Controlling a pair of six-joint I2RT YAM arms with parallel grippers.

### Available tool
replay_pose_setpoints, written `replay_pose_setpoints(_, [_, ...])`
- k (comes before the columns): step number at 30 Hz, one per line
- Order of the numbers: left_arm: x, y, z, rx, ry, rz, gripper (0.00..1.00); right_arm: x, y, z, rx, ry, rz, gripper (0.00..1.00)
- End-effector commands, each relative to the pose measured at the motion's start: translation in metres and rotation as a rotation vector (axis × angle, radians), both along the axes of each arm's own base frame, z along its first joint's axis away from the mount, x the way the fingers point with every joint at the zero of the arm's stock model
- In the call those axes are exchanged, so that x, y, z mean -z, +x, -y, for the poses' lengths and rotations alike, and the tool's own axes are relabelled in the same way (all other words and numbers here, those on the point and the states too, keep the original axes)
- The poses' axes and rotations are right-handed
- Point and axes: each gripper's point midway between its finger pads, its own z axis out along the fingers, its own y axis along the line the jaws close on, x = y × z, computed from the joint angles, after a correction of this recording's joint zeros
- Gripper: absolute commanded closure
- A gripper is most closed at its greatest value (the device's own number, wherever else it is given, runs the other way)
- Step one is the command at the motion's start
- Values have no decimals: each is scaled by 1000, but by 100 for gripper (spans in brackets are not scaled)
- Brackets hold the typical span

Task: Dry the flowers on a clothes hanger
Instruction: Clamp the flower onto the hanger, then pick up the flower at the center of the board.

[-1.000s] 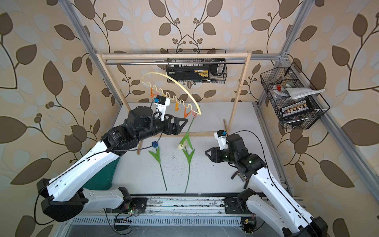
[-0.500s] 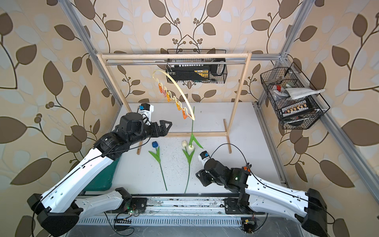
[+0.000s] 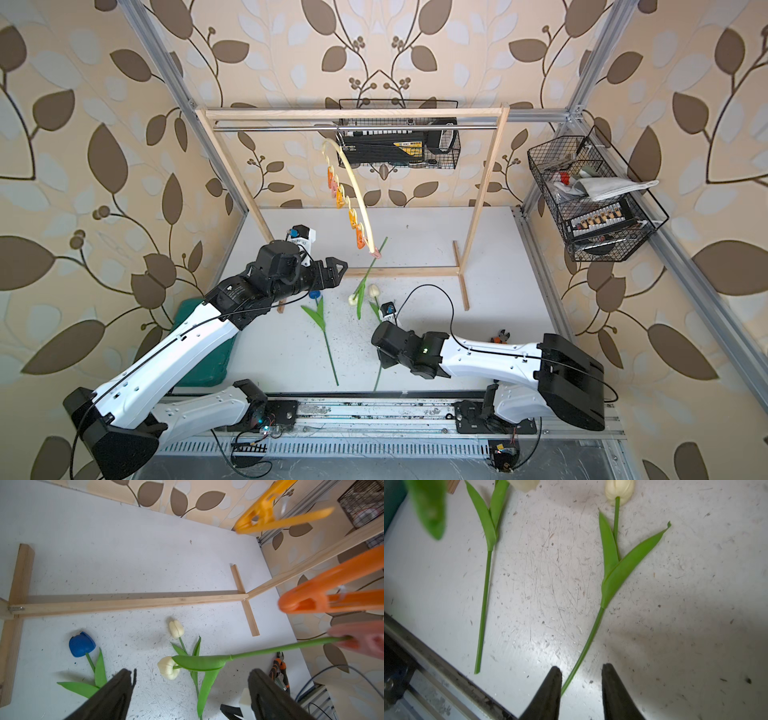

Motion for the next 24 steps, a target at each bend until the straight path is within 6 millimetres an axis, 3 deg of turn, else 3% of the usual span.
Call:
replay_pose_setpoints(1, [12, -7, -18, -80, -17, -9, 12, 1, 15, -2, 92, -44, 33, 65])
replay_pose_setpoints(7, [37, -23, -37, -130, 6, -67, 13, 37, 18, -15, 92, -111, -41, 66])
replay_pose_setpoints(12, [36, -31, -48, -154, 4, -51, 15, 53, 17, -12, 108, -142, -76, 68])
replay_pose_setpoints(19, [40, -33, -40, -126, -26, -77, 18, 69, 20, -2, 132, -138, -127, 71])
replay_pose_setpoints(24, [33, -39, -45, -147, -70, -56, 22, 80, 21, 1, 138, -138, -155, 79])
